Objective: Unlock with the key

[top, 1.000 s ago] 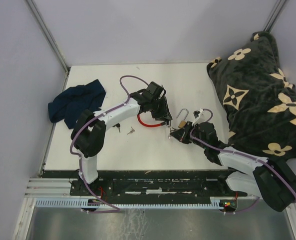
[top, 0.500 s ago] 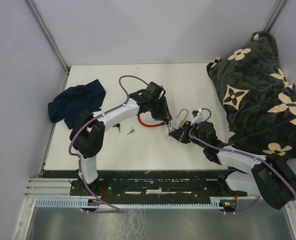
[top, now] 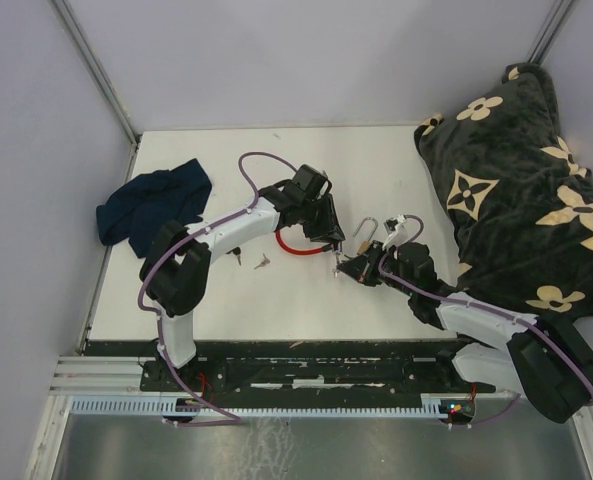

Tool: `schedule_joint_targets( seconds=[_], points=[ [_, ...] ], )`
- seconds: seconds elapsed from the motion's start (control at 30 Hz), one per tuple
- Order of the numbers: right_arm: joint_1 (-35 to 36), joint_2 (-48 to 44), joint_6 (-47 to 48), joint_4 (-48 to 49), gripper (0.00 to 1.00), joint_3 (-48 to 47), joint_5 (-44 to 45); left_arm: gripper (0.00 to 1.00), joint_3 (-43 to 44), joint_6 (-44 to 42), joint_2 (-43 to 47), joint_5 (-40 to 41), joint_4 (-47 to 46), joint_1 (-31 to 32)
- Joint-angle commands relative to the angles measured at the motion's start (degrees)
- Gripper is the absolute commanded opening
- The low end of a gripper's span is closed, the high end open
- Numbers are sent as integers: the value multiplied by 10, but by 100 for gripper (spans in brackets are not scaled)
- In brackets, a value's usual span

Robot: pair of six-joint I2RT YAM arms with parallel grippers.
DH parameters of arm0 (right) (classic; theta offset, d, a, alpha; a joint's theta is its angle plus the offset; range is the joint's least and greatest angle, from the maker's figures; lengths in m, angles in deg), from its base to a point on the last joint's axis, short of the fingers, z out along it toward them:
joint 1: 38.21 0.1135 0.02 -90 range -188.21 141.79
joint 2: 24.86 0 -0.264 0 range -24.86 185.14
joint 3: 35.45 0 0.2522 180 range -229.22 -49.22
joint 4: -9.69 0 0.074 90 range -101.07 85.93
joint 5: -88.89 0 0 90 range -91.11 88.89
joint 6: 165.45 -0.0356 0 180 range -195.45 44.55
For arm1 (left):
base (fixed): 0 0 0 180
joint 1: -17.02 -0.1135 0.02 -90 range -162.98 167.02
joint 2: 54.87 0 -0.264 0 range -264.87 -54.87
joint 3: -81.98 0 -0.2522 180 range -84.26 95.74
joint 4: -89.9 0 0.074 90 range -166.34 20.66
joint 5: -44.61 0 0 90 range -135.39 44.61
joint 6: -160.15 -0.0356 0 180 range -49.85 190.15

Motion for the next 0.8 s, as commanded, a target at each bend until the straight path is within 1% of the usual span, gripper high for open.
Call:
schedule_joint_targets(
  seconds=[0.0, 0.77],
  points=[
    [-2, -23, 11, 15, 2, -18, 12, 3, 0, 15, 30, 1, -25, 2],
    [-2, -33, 6, -1, 2, -14, 31, 3, -1, 14, 41, 5, -25, 1]
  ],
)
